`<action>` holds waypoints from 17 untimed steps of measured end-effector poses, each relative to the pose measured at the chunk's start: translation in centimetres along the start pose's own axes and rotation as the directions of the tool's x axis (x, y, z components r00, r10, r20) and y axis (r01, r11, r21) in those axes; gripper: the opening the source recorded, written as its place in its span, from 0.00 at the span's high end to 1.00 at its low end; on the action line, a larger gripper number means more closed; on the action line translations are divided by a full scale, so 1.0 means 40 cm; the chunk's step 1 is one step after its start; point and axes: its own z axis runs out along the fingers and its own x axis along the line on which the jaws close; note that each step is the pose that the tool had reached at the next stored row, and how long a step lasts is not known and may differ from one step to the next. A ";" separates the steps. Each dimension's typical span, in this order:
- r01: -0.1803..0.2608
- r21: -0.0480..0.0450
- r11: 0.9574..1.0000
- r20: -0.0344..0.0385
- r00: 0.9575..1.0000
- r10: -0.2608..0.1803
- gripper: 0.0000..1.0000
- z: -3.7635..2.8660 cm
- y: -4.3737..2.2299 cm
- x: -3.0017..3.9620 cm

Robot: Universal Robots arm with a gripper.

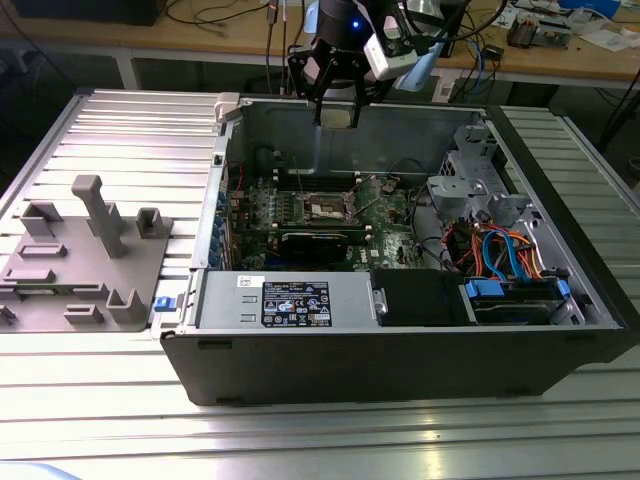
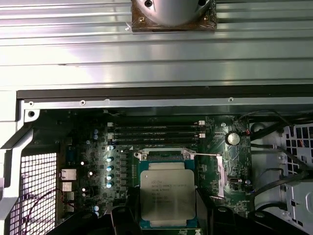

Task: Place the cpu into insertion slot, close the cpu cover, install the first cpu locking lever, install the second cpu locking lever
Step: 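Place the cpu into insertion slot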

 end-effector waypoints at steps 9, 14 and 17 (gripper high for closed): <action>-0.012 0.001 1.000 0.001 1.000 0.012 0.46 0.001 0.000 0.000; -0.015 0.002 1.000 0.002 1.000 0.015 0.46 0.001 0.000 0.000; -0.017 0.003 1.000 0.002 1.000 0.017 0.46 0.001 0.000 0.000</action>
